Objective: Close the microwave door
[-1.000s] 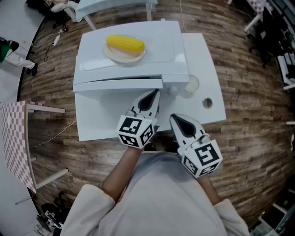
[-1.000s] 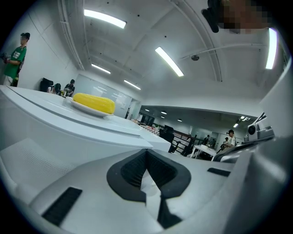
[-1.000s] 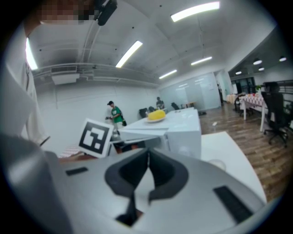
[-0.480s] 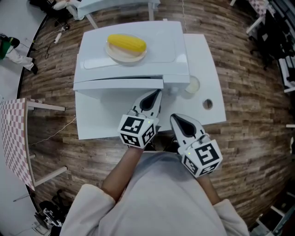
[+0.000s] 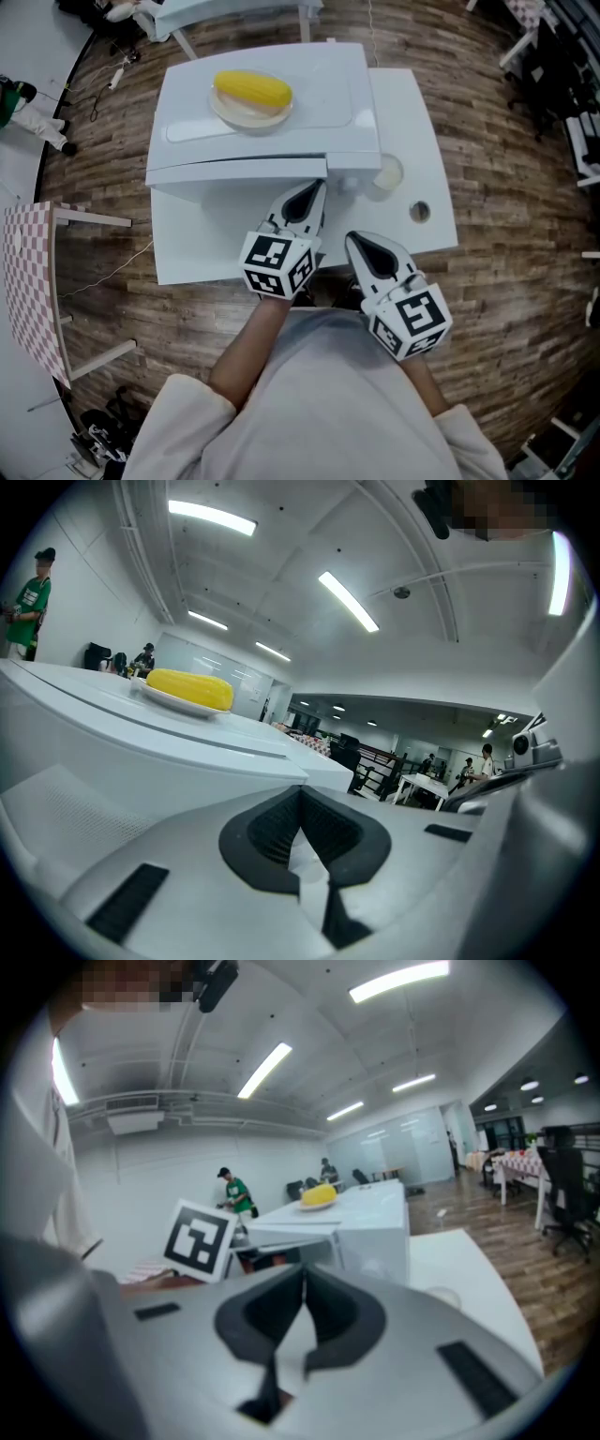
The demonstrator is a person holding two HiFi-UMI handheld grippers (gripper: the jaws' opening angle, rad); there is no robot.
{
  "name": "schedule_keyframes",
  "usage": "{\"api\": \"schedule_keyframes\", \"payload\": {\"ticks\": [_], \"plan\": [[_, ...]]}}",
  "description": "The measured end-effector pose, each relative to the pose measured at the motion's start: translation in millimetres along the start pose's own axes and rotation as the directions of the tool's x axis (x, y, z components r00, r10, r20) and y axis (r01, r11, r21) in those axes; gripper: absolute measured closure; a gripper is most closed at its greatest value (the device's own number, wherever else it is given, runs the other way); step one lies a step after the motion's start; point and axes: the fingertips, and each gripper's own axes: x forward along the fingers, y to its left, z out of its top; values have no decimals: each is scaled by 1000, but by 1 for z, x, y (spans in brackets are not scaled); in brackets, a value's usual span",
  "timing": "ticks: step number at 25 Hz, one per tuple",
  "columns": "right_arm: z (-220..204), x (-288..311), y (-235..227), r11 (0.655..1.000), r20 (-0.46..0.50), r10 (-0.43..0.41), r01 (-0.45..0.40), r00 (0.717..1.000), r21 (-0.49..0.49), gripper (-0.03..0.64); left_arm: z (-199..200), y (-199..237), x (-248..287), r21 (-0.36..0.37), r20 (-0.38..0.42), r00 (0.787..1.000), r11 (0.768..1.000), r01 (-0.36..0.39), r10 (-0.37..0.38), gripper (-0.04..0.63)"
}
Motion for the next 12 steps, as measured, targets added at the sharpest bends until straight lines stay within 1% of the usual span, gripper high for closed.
{"api": "schedule_keyframes", "payload": {"ticks": [12], "plan": [[-1, 1, 2, 1000, -4, 21, -21, 1000, -7, 594, 0, 0, 1, -7, 17, 1000, 1000, -6, 6, 575]]}}
